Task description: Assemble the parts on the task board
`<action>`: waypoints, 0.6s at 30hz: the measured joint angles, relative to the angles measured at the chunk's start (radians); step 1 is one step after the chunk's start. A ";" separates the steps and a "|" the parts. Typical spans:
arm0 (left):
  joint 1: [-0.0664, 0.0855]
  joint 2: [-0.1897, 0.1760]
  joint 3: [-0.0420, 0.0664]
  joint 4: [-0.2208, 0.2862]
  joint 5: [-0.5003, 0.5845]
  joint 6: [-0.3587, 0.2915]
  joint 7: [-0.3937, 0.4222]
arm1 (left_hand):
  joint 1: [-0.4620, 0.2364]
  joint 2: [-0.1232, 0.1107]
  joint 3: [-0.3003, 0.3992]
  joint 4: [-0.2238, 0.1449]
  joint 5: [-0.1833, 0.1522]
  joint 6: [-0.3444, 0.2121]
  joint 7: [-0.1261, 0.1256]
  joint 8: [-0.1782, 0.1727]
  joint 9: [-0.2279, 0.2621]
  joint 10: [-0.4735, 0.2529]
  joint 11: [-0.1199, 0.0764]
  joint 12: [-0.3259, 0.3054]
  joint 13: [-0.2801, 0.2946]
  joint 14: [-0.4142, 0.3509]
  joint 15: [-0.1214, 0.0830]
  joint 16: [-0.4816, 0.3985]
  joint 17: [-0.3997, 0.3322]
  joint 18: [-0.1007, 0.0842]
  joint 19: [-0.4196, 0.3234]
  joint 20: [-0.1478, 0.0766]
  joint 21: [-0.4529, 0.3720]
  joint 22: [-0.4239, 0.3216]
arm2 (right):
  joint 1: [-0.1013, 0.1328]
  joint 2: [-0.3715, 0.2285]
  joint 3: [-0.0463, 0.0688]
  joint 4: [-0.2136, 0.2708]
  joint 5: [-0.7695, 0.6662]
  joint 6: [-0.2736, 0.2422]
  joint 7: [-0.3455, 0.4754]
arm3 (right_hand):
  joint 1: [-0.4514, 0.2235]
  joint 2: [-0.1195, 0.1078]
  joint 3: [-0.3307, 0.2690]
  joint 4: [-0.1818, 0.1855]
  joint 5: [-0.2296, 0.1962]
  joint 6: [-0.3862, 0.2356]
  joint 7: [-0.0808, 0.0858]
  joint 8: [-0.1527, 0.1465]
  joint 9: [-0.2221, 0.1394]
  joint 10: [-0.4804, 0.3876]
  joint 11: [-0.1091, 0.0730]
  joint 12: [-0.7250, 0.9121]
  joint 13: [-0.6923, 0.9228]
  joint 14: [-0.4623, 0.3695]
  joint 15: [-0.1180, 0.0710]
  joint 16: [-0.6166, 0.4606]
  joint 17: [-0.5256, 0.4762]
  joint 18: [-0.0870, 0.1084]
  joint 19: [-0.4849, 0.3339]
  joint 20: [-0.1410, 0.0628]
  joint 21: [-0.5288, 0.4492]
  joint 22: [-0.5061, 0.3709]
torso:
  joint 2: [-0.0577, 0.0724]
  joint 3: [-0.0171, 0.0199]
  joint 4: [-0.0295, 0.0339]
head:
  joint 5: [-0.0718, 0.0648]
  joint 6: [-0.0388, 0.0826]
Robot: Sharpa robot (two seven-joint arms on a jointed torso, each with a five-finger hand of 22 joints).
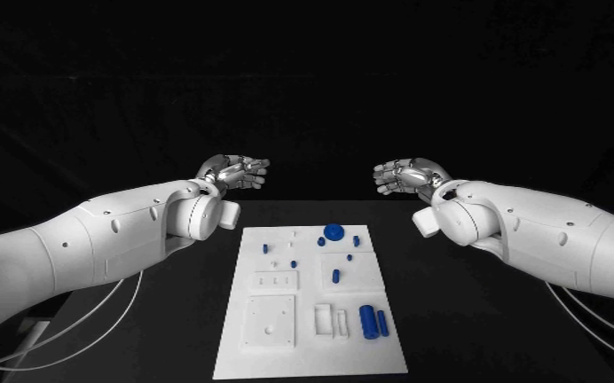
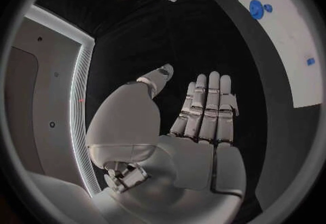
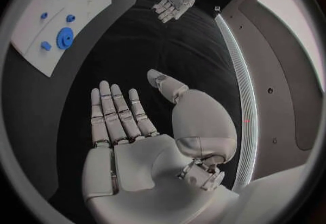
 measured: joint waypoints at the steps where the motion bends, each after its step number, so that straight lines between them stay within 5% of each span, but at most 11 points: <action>1: 0.000 -0.004 0.000 0.004 -0.001 0.003 0.000 | 0.006 0.006 0.000 -0.008 0.006 0.023 0.002 0.008 0.002 0.030 -0.002 0.014 0.005 0.029 -0.011 0.017 0.008 0.001 0.023 -0.008 0.014 0.000 | 0.000 0.006 0.000 -0.006 -0.022 0.000 0.000 | 0.011 -0.001 0.005 -0.005 -0.003 0.015 0.002 0.007 0.002 0.018 -0.007 0.006 0.003 0.025 -0.011 0.013 0.007 0.014 0.025 -0.002 0.006 0.000 | 0.000 0.0001 0.0000 | 0.000 0.000; 6: 0.000 -0.031 0.000 0.033 -0.004 0.026 0.000 | 0.015 0.015 -0.002 -0.041 0.017 0.087 0.002 0.018 0.012 0.121 -0.019 0.052 0.026 0.115 -0.053 0.074 0.044 0.008 0.091 -0.045 0.075 0.000 | 0.000 0.031 0.001 -0.027 -0.173 0.000 0.003 | 0.048 -0.013 0.027 -0.027 -0.020 0.096 0.015 0.034 0.013 0.116 -0.044 0.034 0.021 0.179 -0.079 0.090 0.059 0.069 0.189 -0.011 0.050 0.000 | 0.001 -0.0007 -0.0010 | 0.001 0.003; 7: 0.000 -0.038 0.000 0.043 -0.004 0.033 0.002 | 0.021 0.021 0.000 -0.055 0.024 0.088 0.001 0.018 0.012 0.125 -0.023 0.052 0.028 0.126 -0.062 0.088 0.052 0.008 0.104 -0.051 0.087 0.000 | 0.000 0.032 0.002 -0.028 -0.214 0.000 0.005 | 0.061 -0.017 0.028 -0.028 -0.024 0.113 0.016 0.040 0.016 0.140 -0.054 0.041 0.027 0.259 -0.115 0.136 0.091 0.103 0.274 -0.018 0.089 0.000 | 0.001 -0.0006 -0.0010 | 0.001 0.004; 10: 0.000 -0.061 0.000 0.074 -0.005 0.052 0.012 | 0.019 0.031 0.006 -0.091 0.035 0.088 0.001 0.005 0.012 0.125 -0.023 0.049 0.033 0.133 -0.067 0.112 0.071 0.008 0.116 -0.061 0.117 0.000 | 0.000 0.037 0.007 -0.035 -0.317 0.000 0.009 | 0.076 -0.022 0.034 -0.034 -0.026 0.147 0.022 0.050 0.024 0.189 -0.090 0.054 0.042 0.426 -0.177 0.240 0.174 0.139 0.460 -0.045 0.175 0.000 | 0.006 0.0001 -0.0001 | 0.000 0.005; 12: 0.000 -0.074 0.001 0.091 -0.005 0.061 0.018 | 0.019 0.035 0.011 -0.101 0.035 0.088 0.001 -0.001 0.012 0.125 -0.023 0.043 0.033 0.133 -0.067 0.115 0.076 0.007 0.112 -0.064 0.124 0.000 | 0.000 0.046 0.010 -0.043 -0.377 0.000 0.012 | 0.089 -0.023 0.029 -0.040 -0.026 0.167 0.025 0.054 0.028 0.211 -0.112 0.057 0.050 0.512 -0.201 0.307 0.225 0.144 0.561 -0.079 0.231 0.000 | 0.010 0.0007 0.0009 | -0.002 0.007; 14: 0.001 -0.088 0.002 0.109 -0.005 0.069 0.024 | 0.021 0.037 0.014 -0.112 0.035 0.088 0.001 -0.006 0.012 0.122 -0.020 0.037 0.033 0.133 -0.067 0.117 0.080 0.007 0.111 -0.066 0.129 -0.001 | 0.001 0.054 0.011 -0.049 -0.443 0.002 0.016 | 0.094 -0.027 0.016 -0.052 -0.024 0.193 0.029 0.057 0.031 0.238 -0.129 0.057 0.058 0.593 -0.224 0.414 0.307 0.144 0.679 -0.133 0.313 0.000 | 0.015 0.0010 0.0015 | -0.003 0.008; 16: 0.001 -0.097 0.002 0.126 -0.005 0.074 0.028 | 0.016 0.042 0.017 -0.114 0.035 0.088 0.001 -0.013 0.012 0.116 -0.014 0.034 0.032 0.133 -0.067 0.119 0.082 0.006 0.111 -0.066 0.133 -0.001 | 0.001 0.061 0.012 -0.057 -0.495 0.005 0.019 | 0.097 -0.030 0.002 -0.057 -0.020 0.216 0.031 0.057 0.032 0.259 -0.138 0.057 0.065 0.632 -0.236 0.525 0.391 0.131 0.753 -0.174 0.399 0.000 | 0.020 0.0012 0.0034 | -0.006 0.008; 18: 0.001 -0.105 0.003 0.146 -0.005 0.080 0.033 | 0.016 0.042 0.017 -0.121 0.035 0.088 0.001 -0.013 0.012 0.116 -0.014 0.028 0.032 0.133 -0.068 0.119 0.082 0.005 0.107 -0.070 0.136 -0.001 | 0.001 0.067 0.013 -0.067 -0.557 0.008 0.023 | 0.098 -0.031 -0.002 -0.058 -0.006 0.236 0.027 0.050 0.032 0.279 -0.141 0.049 0.072 0.619 -0.242 0.633 0.478 0.125 0.767 -0.188 0.501 0.000 | 0.025 0.0012 0.0055 | -0.008 0.009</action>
